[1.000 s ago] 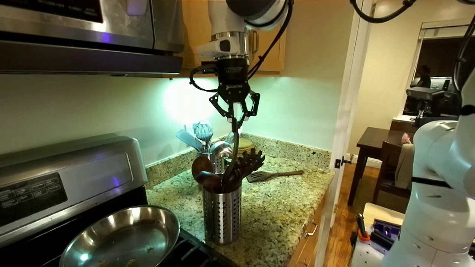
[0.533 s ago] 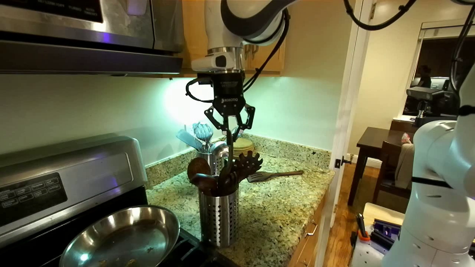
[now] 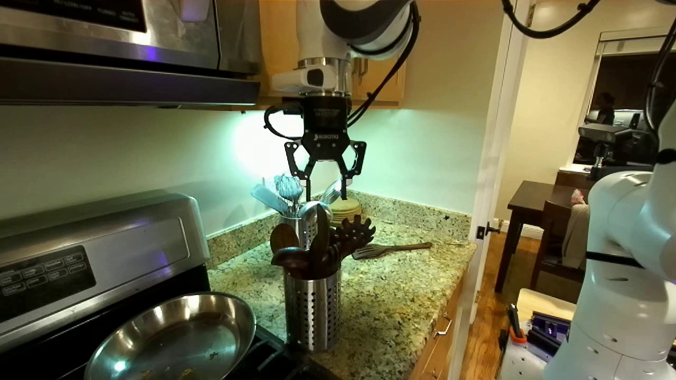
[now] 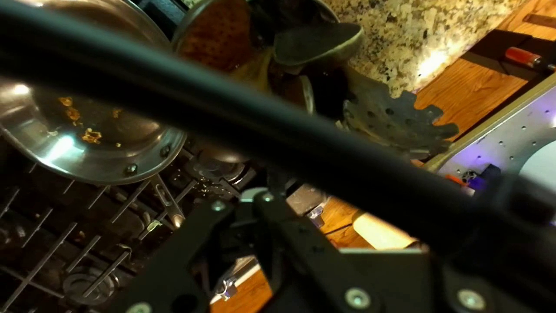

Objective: Pick up the wooden spoon and put it in the spoon holder

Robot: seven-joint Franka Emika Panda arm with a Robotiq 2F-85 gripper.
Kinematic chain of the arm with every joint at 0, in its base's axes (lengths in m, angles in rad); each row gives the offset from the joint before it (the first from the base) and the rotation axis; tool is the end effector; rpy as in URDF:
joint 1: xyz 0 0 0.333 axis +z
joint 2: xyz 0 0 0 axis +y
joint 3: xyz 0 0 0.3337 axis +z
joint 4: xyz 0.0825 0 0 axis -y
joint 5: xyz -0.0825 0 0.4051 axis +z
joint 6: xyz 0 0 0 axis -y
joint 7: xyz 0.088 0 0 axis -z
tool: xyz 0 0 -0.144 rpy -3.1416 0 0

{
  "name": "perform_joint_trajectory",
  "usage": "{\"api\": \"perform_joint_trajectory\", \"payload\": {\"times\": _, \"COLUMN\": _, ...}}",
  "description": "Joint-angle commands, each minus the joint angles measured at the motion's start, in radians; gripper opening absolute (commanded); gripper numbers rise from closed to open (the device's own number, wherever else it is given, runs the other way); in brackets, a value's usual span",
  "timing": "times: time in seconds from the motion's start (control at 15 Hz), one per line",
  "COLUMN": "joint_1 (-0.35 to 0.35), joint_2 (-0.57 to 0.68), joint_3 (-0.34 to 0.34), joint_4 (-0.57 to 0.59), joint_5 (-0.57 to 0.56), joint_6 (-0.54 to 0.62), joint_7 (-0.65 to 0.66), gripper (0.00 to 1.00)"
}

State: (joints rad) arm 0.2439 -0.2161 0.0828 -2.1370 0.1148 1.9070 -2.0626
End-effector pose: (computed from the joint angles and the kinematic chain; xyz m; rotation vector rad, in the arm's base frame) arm 0.4731 0.1748 0.4700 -1.1860 -2.8327 -0.0919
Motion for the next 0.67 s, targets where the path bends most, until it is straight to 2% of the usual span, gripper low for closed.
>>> {"api": "perform_joint_trajectory", "payload": {"times": 0.0, "joint_1": -0.003, "joint_2": -0.140, "joint_3": 0.023, "joint_4": -0.095, "joint_5": 0.036, "joint_6": 0.043, "joint_7": 0.052, "gripper": 0.94}}
{"api": "perform_joint_trajectory", "payload": {"times": 0.07, "joint_1": 0.000, "joint_2": -0.174, "joint_3": 0.027, "joint_4": -0.116, "joint_5": 0.042, "joint_6": 0.051, "joint_7": 0.072, "gripper": 1.00}}
{"api": "perform_joint_trajectory", "payload": {"times": 0.33, "joint_1": 0.014, "joint_2": -0.318, "joint_3": 0.039, "joint_4": -0.194, "joint_5": 0.048, "joint_6": 0.066, "joint_7": 0.163, "gripper": 1.00}}
{"api": "perform_joint_trajectory", "payload": {"times": 0.6, "joint_1": 0.014, "joint_2": -0.443, "joint_3": 0.057, "joint_4": -0.248, "joint_5": 0.042, "joint_6": 0.030, "joint_7": 0.375, "gripper": 1.00}}
